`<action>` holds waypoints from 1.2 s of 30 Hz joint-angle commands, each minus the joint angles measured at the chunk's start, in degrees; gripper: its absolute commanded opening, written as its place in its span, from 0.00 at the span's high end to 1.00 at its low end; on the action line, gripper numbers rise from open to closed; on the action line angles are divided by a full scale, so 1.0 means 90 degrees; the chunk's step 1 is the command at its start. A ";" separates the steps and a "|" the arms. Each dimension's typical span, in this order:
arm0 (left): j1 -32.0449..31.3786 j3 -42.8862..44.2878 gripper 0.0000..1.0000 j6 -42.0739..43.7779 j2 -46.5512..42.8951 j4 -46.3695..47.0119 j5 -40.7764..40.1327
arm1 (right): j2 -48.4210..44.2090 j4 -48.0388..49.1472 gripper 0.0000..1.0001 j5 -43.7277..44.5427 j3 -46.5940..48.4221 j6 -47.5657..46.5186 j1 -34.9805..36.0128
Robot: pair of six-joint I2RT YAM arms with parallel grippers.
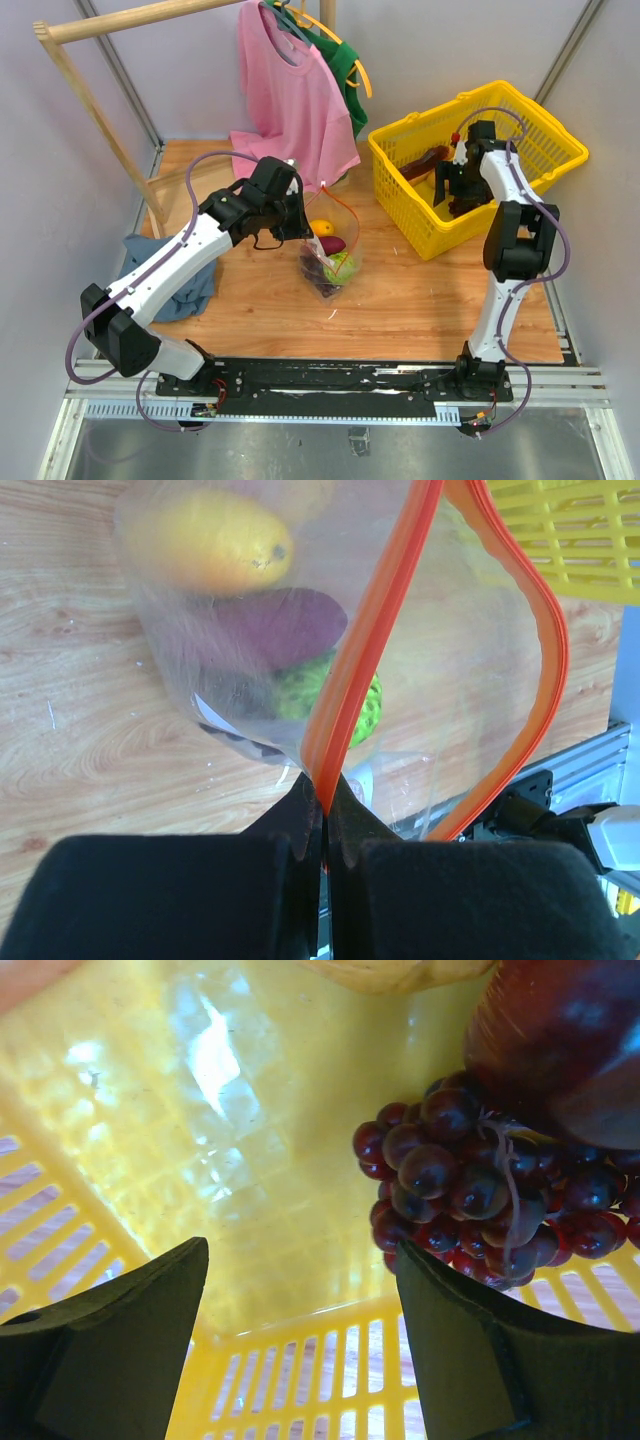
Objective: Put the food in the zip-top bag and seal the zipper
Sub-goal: Pick up the fake fruit from the bin.
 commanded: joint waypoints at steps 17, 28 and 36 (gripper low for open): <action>0.0001 -0.0069 1.00 0.0099 -0.0051 0.0100 0.0042 | 0.0432 0.0457 0.31 0.1270 0.0106 -0.0094 -0.0028; 0.0001 -0.0086 1.00 0.0110 -0.0055 0.0105 0.0042 | 0.0627 0.0529 0.79 0.0525 0.0004 -0.0207 -0.0011; 0.0001 -0.0097 1.00 0.0100 -0.0061 0.0138 0.0028 | -0.0384 0.0688 0.99 0.0300 -0.0591 -0.0096 0.0136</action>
